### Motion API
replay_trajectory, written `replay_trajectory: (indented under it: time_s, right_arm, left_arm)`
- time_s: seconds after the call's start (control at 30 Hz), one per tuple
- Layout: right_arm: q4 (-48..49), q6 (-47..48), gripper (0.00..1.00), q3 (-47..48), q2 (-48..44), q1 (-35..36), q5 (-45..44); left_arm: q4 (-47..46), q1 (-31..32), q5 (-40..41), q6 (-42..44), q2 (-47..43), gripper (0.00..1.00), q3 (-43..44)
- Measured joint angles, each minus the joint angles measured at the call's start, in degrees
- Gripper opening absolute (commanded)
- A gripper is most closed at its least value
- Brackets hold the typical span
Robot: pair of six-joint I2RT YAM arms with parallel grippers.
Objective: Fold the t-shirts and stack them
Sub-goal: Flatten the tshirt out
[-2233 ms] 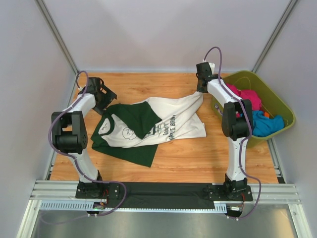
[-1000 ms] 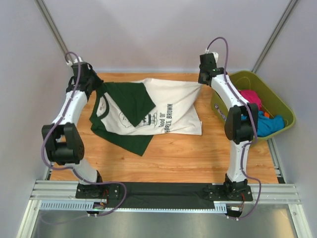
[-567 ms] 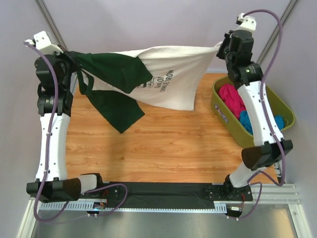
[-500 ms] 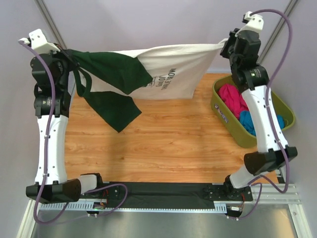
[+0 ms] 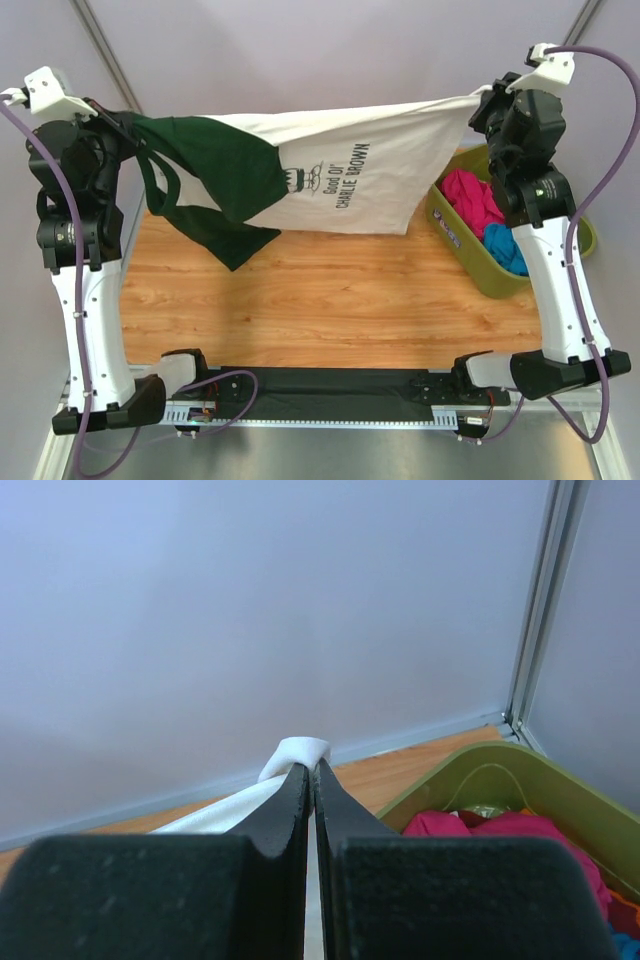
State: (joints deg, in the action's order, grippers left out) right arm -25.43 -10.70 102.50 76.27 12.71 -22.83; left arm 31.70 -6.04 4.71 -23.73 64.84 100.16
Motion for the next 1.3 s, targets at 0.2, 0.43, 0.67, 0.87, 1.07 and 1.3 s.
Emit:
replay_trajectory:
  time_s: [0.2,0.43,0.67,0.87,1.07,1.3]
  right_arm:
    - [2.4,0.6,0.0,-6.2,-1.8,0.0,-0.9]
    - [3.5,1.4,0.0,-7.4,-2.1,0.0,-1.1]
    - [3.1,2.0,0.0,-7.4,-2.2,0.0,-0.3]
    - [0.0,2.2,0.0,-5.1,-2.3,0.0,2.4]
    - [-2.2,2.2,0.0,-4.8,-3.2,0.0,3.3]
    - [-5.8,1.2,0.0,-7.1,1.7,0.0,6.6]
  left_arm:
    - [2.8,-0.4,-2.4,-1.2,-0.1,0.0,0.0]
    - [5.0,-1.2,-5.9,-4.9,1.5,0.0,0.0]
    - [7.0,-1.7,-8.7,-5.6,2.1,0.0,-0.9]
    - [9.5,-2.2,-9.7,-4.9,-0.3,0.0,-1.6]
    - [10.9,-2.3,-9.8,-4.5,-6.0,0.0,-6.6]
    - [10.5,-2.3,-9.6,-4.7,-6.4,0.0,-19.7]
